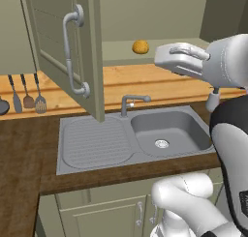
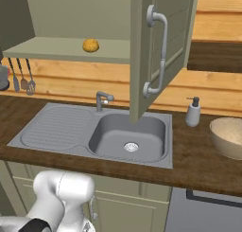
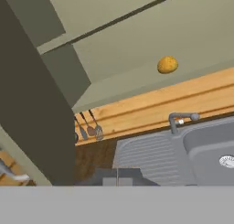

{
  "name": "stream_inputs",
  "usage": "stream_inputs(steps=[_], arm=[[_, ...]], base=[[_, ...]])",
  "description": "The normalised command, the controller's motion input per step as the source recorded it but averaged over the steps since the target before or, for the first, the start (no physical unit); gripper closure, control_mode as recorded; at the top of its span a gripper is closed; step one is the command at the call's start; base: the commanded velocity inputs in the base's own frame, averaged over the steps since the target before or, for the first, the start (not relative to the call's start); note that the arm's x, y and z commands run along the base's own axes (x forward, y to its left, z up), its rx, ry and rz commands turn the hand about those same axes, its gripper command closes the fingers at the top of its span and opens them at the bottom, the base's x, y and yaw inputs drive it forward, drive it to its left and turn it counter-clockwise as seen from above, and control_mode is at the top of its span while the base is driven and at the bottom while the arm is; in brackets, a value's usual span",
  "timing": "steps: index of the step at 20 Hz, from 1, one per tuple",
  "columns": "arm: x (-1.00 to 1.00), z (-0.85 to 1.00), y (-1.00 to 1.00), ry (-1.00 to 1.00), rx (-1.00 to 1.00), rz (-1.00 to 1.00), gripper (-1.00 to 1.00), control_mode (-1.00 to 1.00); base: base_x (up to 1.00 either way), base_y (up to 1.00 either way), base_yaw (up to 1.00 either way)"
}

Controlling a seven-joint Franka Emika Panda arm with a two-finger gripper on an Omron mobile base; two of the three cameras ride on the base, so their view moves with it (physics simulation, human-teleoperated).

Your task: Open the cabinet, pick up the bread from the cabinet and place it in the basket. Then move the basket to the dining counter.

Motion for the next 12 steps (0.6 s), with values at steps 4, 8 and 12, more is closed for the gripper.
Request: stream_inputs(steps=[4, 8, 12], arm=[[0.61, -0.16, -1.00, 0.31, -0.01, 0.03, 1.00, -1.00], [0.77, -0.25, -0.64, 0.22, -0.09, 0.04, -1.00, -1.00], [0.57, -0.05, -0.49, 0.02, -0.15, 0.01, -1.00, -1.00]], base=[[0.00, 0.00, 0.00], [0.00, 0.00, 0.00], [0.00, 0.00, 0.00]])
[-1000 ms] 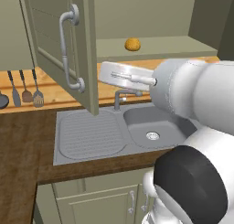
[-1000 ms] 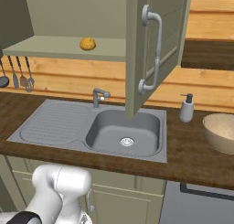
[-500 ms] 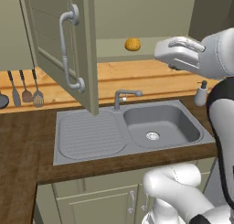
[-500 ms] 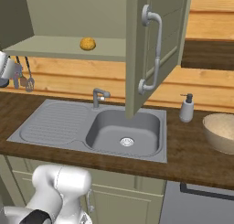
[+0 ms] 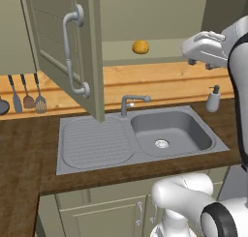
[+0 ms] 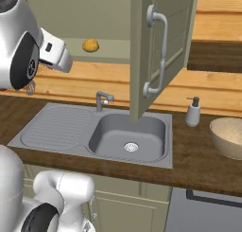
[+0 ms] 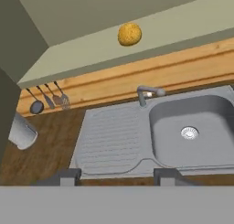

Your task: Open the cabinet, pick up the bread from the cabinet and place it in the basket. Then move the basket to the dining counter.

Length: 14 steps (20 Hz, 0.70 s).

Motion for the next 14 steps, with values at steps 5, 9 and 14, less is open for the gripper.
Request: stream_inputs(steps=[5, 9, 14], arm=[[0.63, -0.21, -0.21, -0.10, -0.08, 0.08, -1.00, -1.00], [0.50, -0.13, 0.00, -0.15, -0.04, 0.10, -1.00, -1.00], [0.16, 0.00, 0.20, -0.04, -0.05, 0.00, -1.00, -1.00]], base=[[0.00, 0.00, 0.00], [0.00, 0.00, 0.00], [0.00, 0.00, 0.00]])
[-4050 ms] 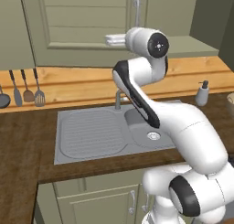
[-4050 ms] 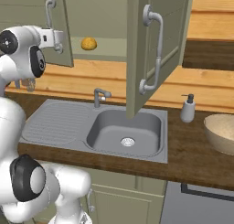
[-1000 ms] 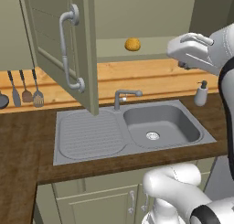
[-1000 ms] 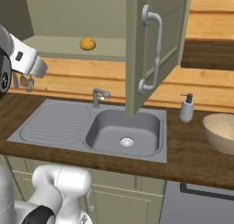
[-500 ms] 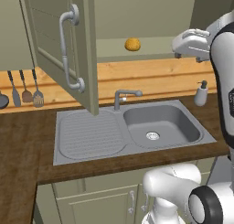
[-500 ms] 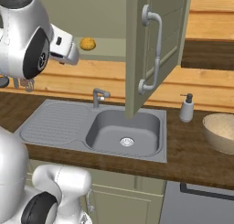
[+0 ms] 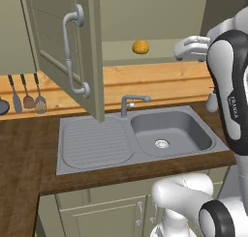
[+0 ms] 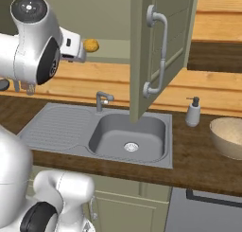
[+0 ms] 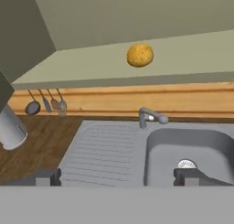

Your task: Open the cabinet, pick up the bread from the cabinet and place it in the basket. Then move the basket to the dining counter.

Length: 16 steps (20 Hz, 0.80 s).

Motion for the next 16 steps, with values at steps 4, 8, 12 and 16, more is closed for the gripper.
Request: stream_inputs(steps=[4, 8, 12, 16], arm=[[0.21, 0.04, 0.32, 0.00, -0.13, -0.03, -1.00, -1.00], [0.69, 0.00, 0.11, 0.00, -0.15, -0.10, -1.00, -1.00], [0.82, 0.00, -0.01, 0.04, -0.03, -0.07, -1.00, -1.00], [0.60, -0.01, -0.08, 0.02, 0.00, 0.00, -1.00, -1.00]], base=[[0.00, 0.00, 0.00], [0.00, 0.00, 0.00], [0.00, 0.00, 0.00], [0.00, 0.00, 0.00]])
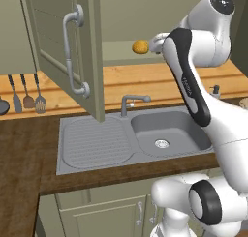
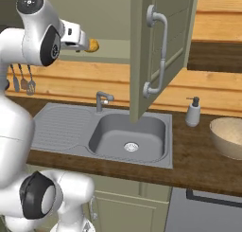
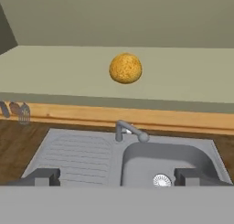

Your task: Open the cabinet, pick up the bread from the cabinet and place it in the basket. Then move the basket to the dining counter.

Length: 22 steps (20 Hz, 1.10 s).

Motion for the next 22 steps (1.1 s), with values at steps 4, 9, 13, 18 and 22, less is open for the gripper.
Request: stream_inputs(steps=[4, 9, 13, 18, 22], arm=[[0.58, -0.11, 0.00, 0.00, 0.00, 0.00, -1.00, -1.00], [0.58, -0.22, 0.00, 0.00, 0.00, 0.00, -1.00, -1.00], [0.61, -0.14, 0.00, 0.00, 0.00, 0.00, -1.00, -1.00], [0.47, -0.01, 0.00, 0.00, 0.00, 0.00, -1.00, -1.00], [0.24, 0.00, 0.00, 0.00, 0.00, 0.00, -1.00, -1.00]], base=[[0.00, 0.00, 0.00], [0.00, 0.00, 0.00], [0.00, 0.00, 0.00], [0.00, 0.00, 0.00], [0.00, 0.00, 0.00]])
